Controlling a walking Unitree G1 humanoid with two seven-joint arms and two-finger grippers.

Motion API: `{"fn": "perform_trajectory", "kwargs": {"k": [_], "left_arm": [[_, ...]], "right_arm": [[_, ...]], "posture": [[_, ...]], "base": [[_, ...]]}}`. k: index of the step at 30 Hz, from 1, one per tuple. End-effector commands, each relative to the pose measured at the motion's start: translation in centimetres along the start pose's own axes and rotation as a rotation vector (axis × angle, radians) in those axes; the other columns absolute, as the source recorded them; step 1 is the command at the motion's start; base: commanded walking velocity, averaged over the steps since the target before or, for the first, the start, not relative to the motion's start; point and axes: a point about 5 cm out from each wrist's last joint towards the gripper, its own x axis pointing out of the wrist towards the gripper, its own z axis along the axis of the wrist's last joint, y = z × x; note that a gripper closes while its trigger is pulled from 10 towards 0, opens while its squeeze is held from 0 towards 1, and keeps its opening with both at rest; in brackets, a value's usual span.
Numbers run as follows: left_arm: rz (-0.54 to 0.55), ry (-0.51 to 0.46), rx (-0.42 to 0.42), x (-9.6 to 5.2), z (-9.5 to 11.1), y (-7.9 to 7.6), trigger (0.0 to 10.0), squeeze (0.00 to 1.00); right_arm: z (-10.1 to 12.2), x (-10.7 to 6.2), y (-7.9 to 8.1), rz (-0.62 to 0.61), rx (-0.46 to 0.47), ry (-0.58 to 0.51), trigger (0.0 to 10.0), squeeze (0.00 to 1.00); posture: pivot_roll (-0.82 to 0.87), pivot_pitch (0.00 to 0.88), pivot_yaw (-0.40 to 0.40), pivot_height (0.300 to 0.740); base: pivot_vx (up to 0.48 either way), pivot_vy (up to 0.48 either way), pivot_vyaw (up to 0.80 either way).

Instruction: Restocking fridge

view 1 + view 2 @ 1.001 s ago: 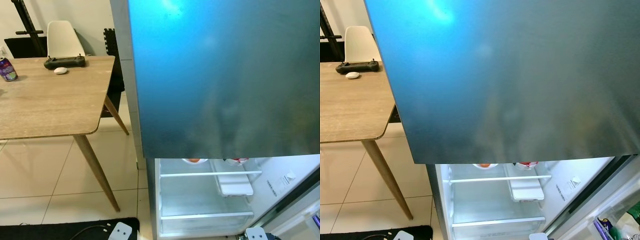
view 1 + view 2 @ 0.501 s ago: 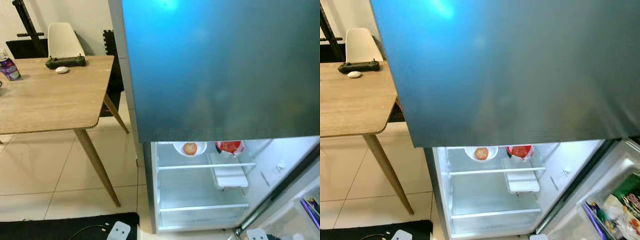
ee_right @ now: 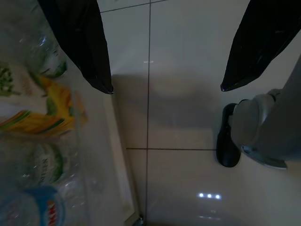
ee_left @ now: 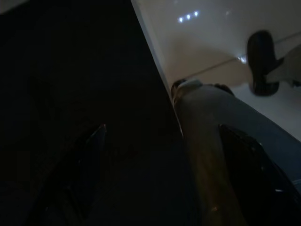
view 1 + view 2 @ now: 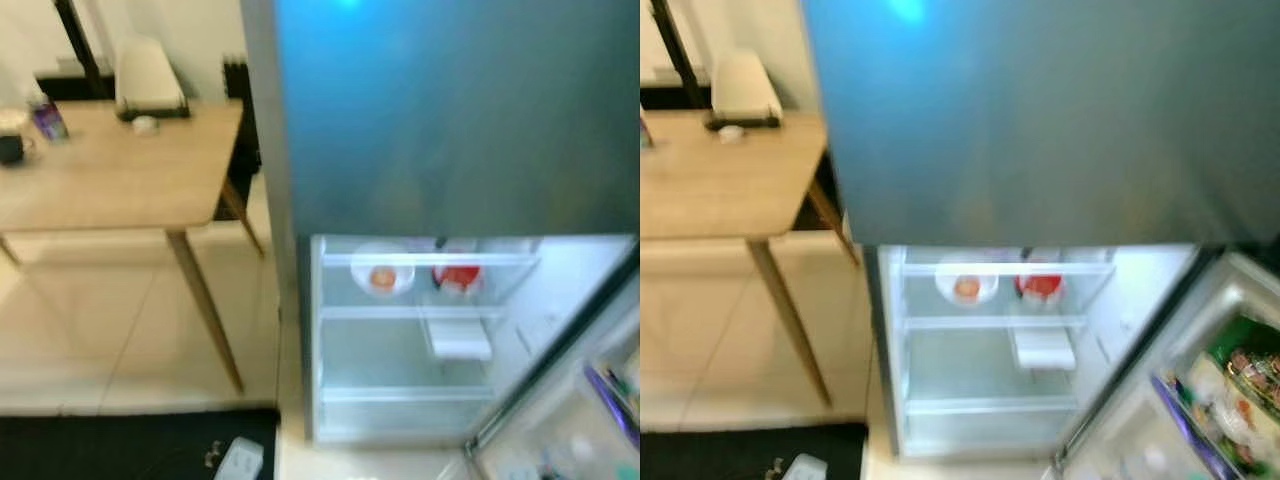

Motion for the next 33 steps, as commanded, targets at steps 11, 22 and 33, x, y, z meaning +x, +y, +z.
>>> {"fn": "perform_trajectory", "kwargs": {"k": [11, 22, 33], "left_arm": [[-0.011, 0.047, 0.007, -0.16, -1.25, -0.27, 10.0, 0.00], [-0.011, 0.045, 0.008, -0.17, -1.23, -0.22, 10.0, 0.00], [-0.010, 0.040, 0.020, -0.15, -1.12, -0.21, 10.0, 0.00]], "right_arm": [[0.12, 0.01, -0.38, -0.010, 0.001, -0.006, 10.0, 0.00], [-0.05, -0.02, 0.00, 0.079, 0.145, 0.003, 10.0, 0.00], [0.03, -0.01, -0.19, 0.100, 0.220, 0.008, 10.0, 0.00]], "posture": [[-0.05, 0.000, -0.021, 0.740], [-0.05, 0.000, -0.018, 0.740], [-0.06, 0.000, -0.021, 0.740]], "base": [[-0.298, 0.000, 0.00], [-0.298, 0.000, 0.00], [-0.102, 0.000, -0.65]]}}
